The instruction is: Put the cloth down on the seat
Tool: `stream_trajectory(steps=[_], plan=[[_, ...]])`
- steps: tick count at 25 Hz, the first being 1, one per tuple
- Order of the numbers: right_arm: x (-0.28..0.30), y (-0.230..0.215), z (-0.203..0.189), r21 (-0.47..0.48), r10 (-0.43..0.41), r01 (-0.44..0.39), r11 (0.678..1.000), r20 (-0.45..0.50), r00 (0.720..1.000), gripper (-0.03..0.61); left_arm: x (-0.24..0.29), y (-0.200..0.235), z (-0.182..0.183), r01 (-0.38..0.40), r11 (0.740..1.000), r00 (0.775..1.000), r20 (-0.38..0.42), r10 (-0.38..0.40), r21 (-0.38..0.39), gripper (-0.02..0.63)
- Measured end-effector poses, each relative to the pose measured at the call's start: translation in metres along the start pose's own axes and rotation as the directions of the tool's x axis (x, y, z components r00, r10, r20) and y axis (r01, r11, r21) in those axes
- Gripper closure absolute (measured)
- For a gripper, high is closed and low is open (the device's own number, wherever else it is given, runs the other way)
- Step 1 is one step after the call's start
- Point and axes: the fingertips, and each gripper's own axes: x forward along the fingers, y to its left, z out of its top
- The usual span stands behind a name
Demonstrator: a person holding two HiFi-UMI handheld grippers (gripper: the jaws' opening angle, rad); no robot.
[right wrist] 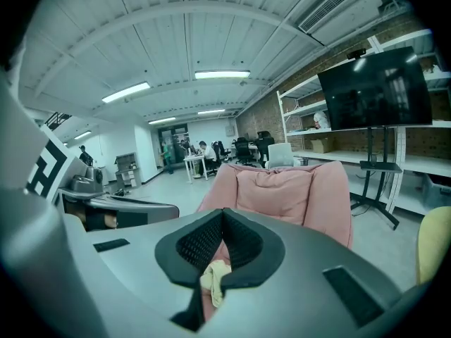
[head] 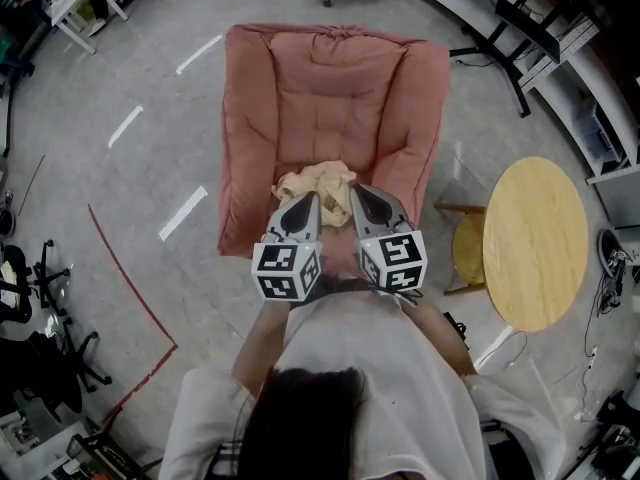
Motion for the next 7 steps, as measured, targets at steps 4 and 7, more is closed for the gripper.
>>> stream_trajectory(steps=[4,7], plan=[[-0.0010,0.0002,-0.0018,0.005,0.004,-0.004,1.000,0.009,1.000,0.551,0.0004,-0.0029,-0.0028,0.004,1.000,1.000,-0.007,-0.004,0.005,0.588],[0.0002,0.0024,-0.0018,0.004,0.003,-0.003,1.000,0.012,1.000,0.551,-0.0010,-0.0017,-0.0029,0.008,1.000,1.000,-0.005,-0.008,0.004,0.588]])
